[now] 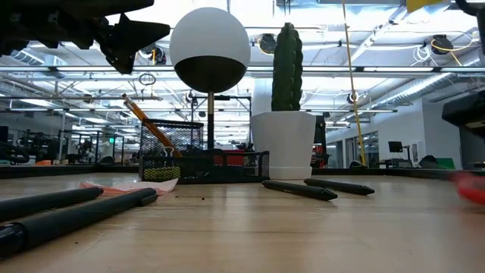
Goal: Pick and place office supplies into organizer
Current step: Put the red scissors into the desk organizer
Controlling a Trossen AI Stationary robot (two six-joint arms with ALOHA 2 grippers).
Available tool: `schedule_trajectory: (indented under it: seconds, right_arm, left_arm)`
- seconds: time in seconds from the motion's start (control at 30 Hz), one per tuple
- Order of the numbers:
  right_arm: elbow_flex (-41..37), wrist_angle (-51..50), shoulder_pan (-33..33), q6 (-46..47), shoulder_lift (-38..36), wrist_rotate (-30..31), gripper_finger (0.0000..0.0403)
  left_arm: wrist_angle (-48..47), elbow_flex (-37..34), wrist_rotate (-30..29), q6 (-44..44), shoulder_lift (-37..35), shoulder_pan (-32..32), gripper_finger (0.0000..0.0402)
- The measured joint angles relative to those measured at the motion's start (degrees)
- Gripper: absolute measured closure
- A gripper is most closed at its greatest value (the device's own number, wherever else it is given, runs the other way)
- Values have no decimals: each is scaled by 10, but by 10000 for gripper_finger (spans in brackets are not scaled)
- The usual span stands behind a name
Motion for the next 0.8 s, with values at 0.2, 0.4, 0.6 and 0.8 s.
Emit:
schedule_trajectory:
  seconds: [0.2, 0.4, 0.6, 0.8]
  right_arm:
    - [1, 19, 6, -5, 26, 7, 314]
    - [1, 21, 6, 4, 35, 33, 316]
    - [0, 23, 6, 35, 36, 51, 360]
    - [-1, 30, -2, 49, 37, 71, 383]
  left_arm:
    - [-1, 0, 0, 0, 0, 0, 176]
    - [-1, 0, 0, -7, 0, 0, 176]
    - [-1, 0, 0, -7, 0, 0, 176]
    - [-1, 0, 0, -8, 0, 0, 176]
